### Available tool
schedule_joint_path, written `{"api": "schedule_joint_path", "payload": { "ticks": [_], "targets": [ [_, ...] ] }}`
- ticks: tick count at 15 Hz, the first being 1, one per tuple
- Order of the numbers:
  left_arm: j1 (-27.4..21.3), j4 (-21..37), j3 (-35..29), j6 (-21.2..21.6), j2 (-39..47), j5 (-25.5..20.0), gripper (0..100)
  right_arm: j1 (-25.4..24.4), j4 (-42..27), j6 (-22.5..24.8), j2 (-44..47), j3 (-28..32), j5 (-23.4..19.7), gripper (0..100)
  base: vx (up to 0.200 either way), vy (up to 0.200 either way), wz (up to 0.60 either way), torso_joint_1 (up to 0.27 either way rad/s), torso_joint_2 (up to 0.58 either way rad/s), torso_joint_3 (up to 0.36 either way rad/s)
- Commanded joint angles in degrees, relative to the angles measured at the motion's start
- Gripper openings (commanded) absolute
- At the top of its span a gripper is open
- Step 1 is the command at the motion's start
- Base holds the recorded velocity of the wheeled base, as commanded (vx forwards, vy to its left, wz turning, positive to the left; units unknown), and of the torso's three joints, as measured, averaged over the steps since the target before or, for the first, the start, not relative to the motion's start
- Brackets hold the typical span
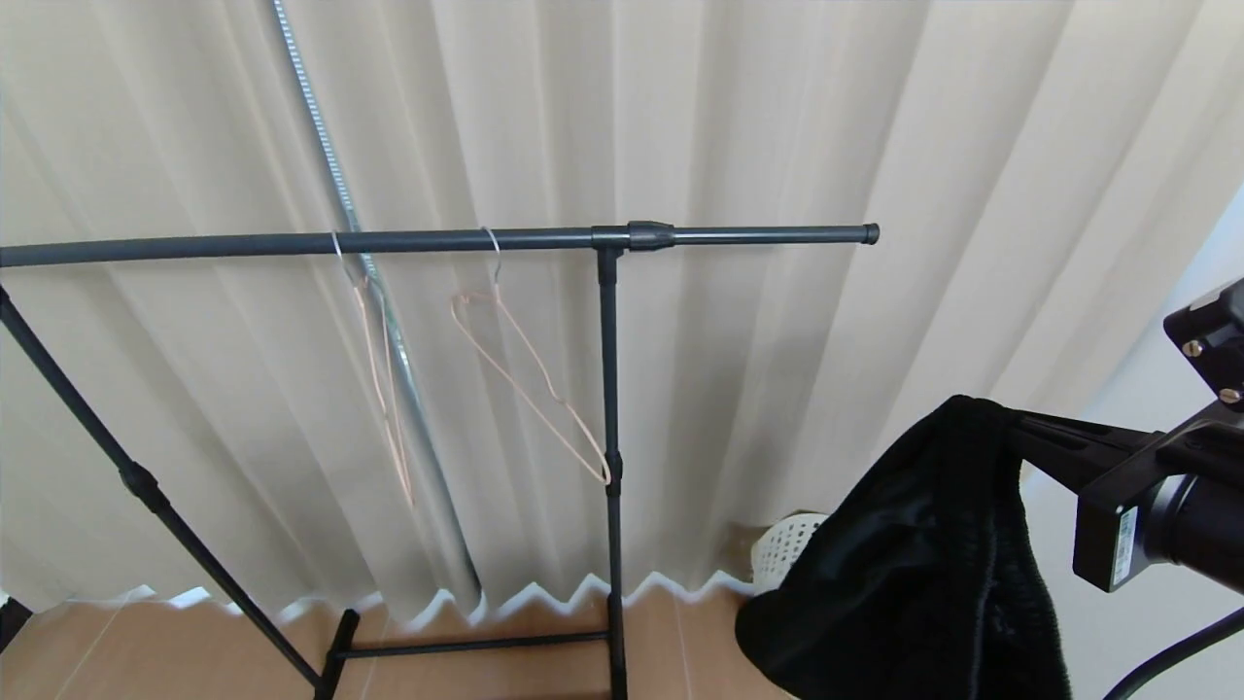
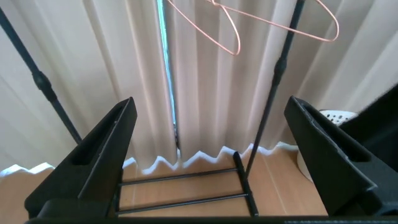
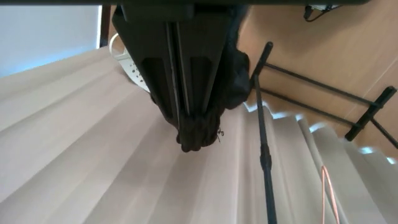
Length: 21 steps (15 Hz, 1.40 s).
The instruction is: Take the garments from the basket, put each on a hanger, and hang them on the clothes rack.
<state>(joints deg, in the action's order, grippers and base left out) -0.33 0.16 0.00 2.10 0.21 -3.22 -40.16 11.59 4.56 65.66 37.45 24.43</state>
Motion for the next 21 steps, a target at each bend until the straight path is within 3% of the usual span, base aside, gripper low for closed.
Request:
{"api": "schedule_joint_path", "payload": {
  "ticks": [1,8,13,17,21],
  "targets": [
    [0.0,0.0,0.0,0.0,0.0,0.0,100,0.0,0.1,0.0,-0.1,0.1,0.0,0,0.0,0.0,0.0,0.0,0.0,0.0],
    [0.0,0.0,0.0,0.0,0.0,0.0,100,0.0,0.1,0.1,-0.1,0.2,0.0,0,0.0,0.2,0.0,0.002,0.0,0.001],
    [0.0,0.0,0.0,-0.1,0.0,0.1,100,0.0,0.1,0.1,0.0,0.0,0.0,0,-0.2,0.0,0.0,0.003,0.01,0.001],
    [0.0,0.0,0.0,-0.1,0.0,0.1,100,0.0,0.1,0.1,-0.2,0.0,0.0,0,-0.2,0.2,0.0,0.0,0.0,0.001],
    [0.0,0.0,0.0,-0.1,0.0,0.1,100,0.0,0.1,0.2,-0.1,0.0,0.0,0,0.0,0.2,0.0,-0.005,0.0,0.0]
  ]
}}
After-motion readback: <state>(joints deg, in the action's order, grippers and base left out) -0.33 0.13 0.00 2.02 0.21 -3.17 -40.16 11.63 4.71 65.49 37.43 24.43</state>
